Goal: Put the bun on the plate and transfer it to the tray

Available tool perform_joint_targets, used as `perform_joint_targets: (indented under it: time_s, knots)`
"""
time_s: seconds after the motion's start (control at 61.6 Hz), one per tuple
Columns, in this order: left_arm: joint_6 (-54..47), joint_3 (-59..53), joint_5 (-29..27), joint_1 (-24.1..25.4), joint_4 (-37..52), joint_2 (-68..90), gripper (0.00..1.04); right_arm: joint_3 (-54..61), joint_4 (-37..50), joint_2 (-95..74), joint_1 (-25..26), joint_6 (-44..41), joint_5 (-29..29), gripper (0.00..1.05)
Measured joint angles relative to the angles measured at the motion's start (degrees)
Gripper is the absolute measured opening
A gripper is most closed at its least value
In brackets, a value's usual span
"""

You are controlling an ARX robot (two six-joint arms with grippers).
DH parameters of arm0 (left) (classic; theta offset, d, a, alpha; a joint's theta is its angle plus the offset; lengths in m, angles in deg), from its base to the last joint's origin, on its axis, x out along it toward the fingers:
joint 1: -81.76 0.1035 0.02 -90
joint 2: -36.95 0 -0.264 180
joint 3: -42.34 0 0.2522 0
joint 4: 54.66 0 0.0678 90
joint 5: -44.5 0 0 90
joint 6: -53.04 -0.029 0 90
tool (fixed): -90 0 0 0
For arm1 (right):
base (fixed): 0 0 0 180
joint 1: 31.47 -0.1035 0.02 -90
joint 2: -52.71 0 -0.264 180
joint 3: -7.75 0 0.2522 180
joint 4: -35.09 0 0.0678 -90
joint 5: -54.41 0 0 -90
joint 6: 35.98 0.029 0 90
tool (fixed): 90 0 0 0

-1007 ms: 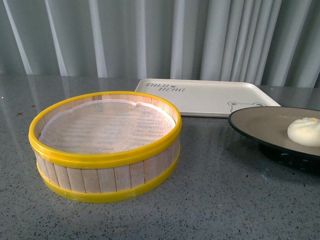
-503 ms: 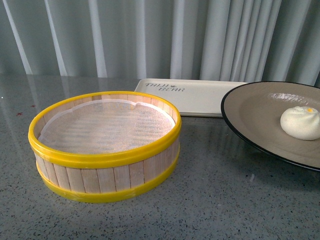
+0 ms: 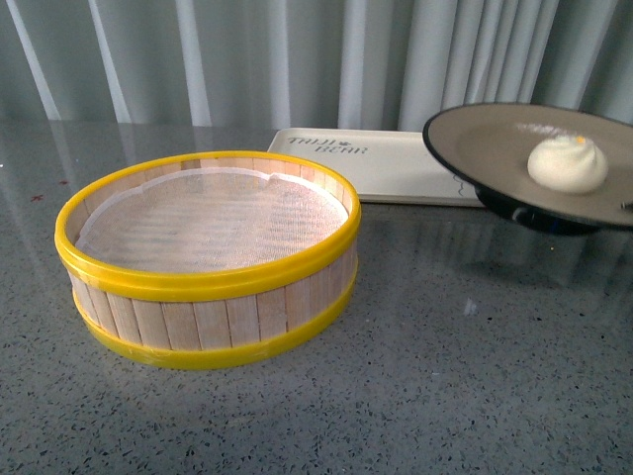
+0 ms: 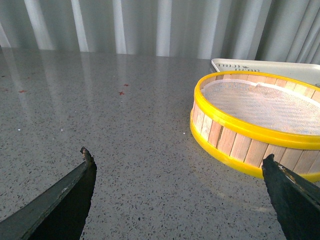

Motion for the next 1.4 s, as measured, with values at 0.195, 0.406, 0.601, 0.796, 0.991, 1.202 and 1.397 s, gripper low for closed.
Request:
perform_joint_targets:
  time_s: [0.195,0.406,0.601,0.796,0.991,1.202,1.397]
  knots:
    - [0.00,0.00,0.00,0.00,0.00,0.00,0.98,-17.64,-8.59,-10.47,-1.40,-0.13,-2.19,0.03]
    - [0.00,0.00,0.00,0.00,0.00,0.00,0.98,-31.47,-15.45,-20.17,-2.93,-1.86,-3.93,0.03]
    - [0.00,0.02,0.00,0.00,0.00,0.00,0.98,-40.13,-18.29,-25.92,-3.32,-2.75,-4.31,0.03]
    - [0.00,0.00,0.00,0.00,0.00,0.00,0.98,-44.92,-20.20,-30.67,-3.34,-3.06,-4.90,0.03]
    - [0.00,0.02,0.00,0.00,0.00,0.00,0.98,-48.61,-21.29,-34.32,-3.30,-3.15,-4.94,0.03]
    - [0.00,0.00,0.00,0.00,0.00,0.00,0.98,-50.90,-22.05,-35.50,-3.30,-3.15,-4.94,0.03]
    - [0.00,0.02,0.00,0.00,0.00,0.00,0.98,-52.70,-23.28,-37.13,-3.21,-3.10,-4.87,0.03]
